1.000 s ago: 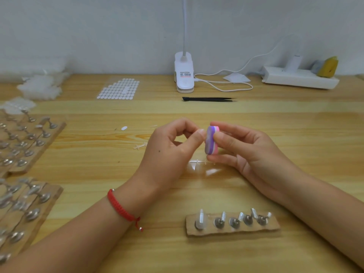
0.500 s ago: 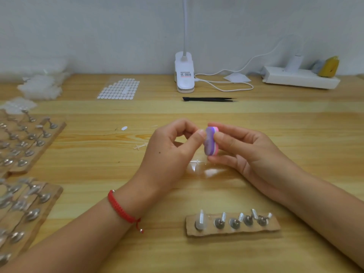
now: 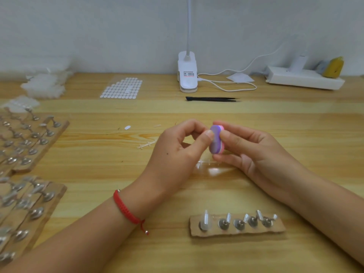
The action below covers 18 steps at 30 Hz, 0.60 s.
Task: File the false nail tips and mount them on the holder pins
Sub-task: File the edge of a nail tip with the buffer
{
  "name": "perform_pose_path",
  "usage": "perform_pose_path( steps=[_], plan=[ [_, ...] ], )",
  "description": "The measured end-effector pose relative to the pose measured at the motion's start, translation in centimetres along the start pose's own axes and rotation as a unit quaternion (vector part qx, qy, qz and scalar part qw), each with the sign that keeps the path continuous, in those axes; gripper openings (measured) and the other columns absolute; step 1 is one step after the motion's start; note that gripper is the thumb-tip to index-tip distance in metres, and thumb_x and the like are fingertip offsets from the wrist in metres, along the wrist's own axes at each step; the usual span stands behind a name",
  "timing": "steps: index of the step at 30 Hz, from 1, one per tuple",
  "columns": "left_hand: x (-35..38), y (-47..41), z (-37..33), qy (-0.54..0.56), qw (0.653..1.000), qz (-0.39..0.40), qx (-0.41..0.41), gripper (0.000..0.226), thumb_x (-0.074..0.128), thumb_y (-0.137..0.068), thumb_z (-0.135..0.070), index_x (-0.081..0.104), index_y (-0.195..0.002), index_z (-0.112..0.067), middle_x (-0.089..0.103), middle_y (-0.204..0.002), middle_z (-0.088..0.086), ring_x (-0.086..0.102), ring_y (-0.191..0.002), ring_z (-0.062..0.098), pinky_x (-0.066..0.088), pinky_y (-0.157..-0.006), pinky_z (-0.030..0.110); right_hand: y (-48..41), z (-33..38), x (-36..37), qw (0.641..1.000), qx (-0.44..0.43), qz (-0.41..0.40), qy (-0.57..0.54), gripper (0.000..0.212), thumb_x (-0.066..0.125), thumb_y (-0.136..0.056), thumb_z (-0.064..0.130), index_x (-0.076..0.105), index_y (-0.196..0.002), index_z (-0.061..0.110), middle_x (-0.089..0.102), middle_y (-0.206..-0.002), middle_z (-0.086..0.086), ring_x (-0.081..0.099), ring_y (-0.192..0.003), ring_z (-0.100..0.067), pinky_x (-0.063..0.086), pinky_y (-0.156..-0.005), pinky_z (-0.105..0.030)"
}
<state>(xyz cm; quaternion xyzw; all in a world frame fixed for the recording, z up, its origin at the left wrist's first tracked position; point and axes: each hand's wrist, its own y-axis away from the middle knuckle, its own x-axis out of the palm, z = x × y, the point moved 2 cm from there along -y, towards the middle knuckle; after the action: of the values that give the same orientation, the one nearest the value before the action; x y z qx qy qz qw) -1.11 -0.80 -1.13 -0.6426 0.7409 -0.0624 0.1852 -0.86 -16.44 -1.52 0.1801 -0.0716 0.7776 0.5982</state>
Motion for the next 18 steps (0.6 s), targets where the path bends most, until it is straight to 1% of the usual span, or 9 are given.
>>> perform_pose_path(
  steps=[2,5,6,9,11,12,14,16,18],
  plan=[
    [0.17,0.05,-0.14,-0.007,1.0,0.008,0.007,0.023,0.059,-0.092,-0.012,0.061,-0.071,-0.021,0.052,-0.061,-0.016,0.039,-0.043,0.0,0.03,-0.045,0.009,0.02,0.12,-0.18,1.0,0.003,-0.004,-0.014,0.027,0.068,-0.072,0.016,0.078,-0.097,0.01,0.075,-0.096,-0.012,0.072,-0.079,-0.014,0.057,-0.062,-0.021],
    [-0.22,-0.06,-0.17,-0.003,0.999,-0.04,0.02,0.018,0.058,-0.088,-0.018,0.06,-0.07,-0.019,0.052,-0.066,-0.011,0.045,-0.057,0.0,0.035,-0.052,0.012,0.13,0.11,0.1,0.999,0.017,0.034,0.03,0.035,0.07,-0.072,0.018,0.075,-0.105,0.008,0.074,-0.095,-0.011,0.071,-0.079,-0.014,0.057,-0.063,-0.022],
    [-0.27,-0.06,-0.16,-0.005,0.999,-0.044,0.019,0.019,0.059,-0.089,-0.017,0.059,-0.07,-0.019,0.051,-0.066,-0.01,0.046,-0.057,0.0,0.036,-0.053,0.011,0.13,0.08,0.18,0.999,0.015,0.036,0.036,0.036,0.07,-0.071,0.018,0.074,-0.105,0.007,0.074,-0.095,-0.01,0.071,-0.078,-0.014,0.057,-0.063,-0.022],
    [-0.08,0.02,-0.13,-0.003,1.0,-0.016,-0.003,0.027,0.059,-0.092,-0.009,0.057,-0.067,-0.019,0.046,-0.061,-0.014,0.035,-0.042,0.001,0.028,-0.046,0.009,0.0,0.03,-0.17,1.0,0.0,0.006,-0.001,0.03,0.072,-0.068,0.019,0.078,-0.097,0.01,0.075,-0.091,-0.01,0.072,-0.078,-0.013,0.057,-0.063,-0.021],
    [-0.16,-0.02,-0.17,0.002,1.0,-0.02,-0.005,0.026,0.06,-0.091,-0.011,0.058,-0.067,-0.019,0.046,-0.062,-0.012,0.034,-0.043,0.002,0.028,-0.046,0.011,-0.02,-0.01,-0.23,1.0,0.0,0.013,-0.003,0.027,0.073,-0.07,0.016,0.078,-0.096,0.011,0.075,-0.092,-0.01,0.072,-0.079,-0.014,0.057,-0.064,-0.023],
    [-0.26,-0.07,-0.12,0.002,1.0,-0.03,-0.003,0.024,0.061,-0.091,-0.015,0.058,-0.067,-0.017,0.048,-0.064,-0.008,0.036,-0.047,0.002,0.03,-0.048,0.013,-0.02,-0.06,-0.17,1.0,0.002,0.027,0.007,0.025,0.074,-0.071,0.014,0.078,-0.096,0.011,0.075,-0.092,-0.009,0.072,-0.078,-0.015,0.058,-0.064,-0.024],
    [-0.32,-0.13,-0.06,0.001,0.999,-0.037,-0.009,0.021,0.061,-0.088,-0.021,0.058,-0.068,-0.014,0.048,-0.068,0.006,0.038,-0.053,0.008,0.031,-0.052,0.019,-0.03,-0.08,-0.02,0.999,-0.001,0.036,0.019,0.023,0.073,-0.073,0.012,0.078,-0.095,0.013,0.074,-0.091,-0.009,0.072,-0.077,-0.016,0.058,-0.065,-0.026],
    [-0.1,-0.09,-0.12,0.0,1.0,-0.022,-0.015,0.02,0.06,-0.085,-0.023,0.057,-0.068,-0.014,0.044,-0.068,0.017,0.034,-0.054,0.011,0.029,-0.05,0.019,-0.13,-0.08,-0.24,1.0,-0.008,0.012,-0.002,0.022,0.073,-0.07,0.013,0.078,-0.092,0.013,0.074,-0.088,-0.009,0.072,-0.077,-0.017,0.058,-0.065,-0.026],
    [-0.05,-0.01,-0.14,-0.005,1.0,-0.02,-0.016,0.02,0.058,-0.083,-0.025,0.058,-0.068,-0.011,0.045,-0.072,0.024,0.035,-0.055,0.011,0.03,-0.05,0.019,-0.13,-0.03,-0.44,1.0,-0.012,0.003,-0.014,0.023,0.072,-0.07,0.012,0.075,-0.092,0.011,0.073,-0.085,-0.01,0.072,-0.075,-0.018,0.058,-0.064,-0.026]
  ],
)
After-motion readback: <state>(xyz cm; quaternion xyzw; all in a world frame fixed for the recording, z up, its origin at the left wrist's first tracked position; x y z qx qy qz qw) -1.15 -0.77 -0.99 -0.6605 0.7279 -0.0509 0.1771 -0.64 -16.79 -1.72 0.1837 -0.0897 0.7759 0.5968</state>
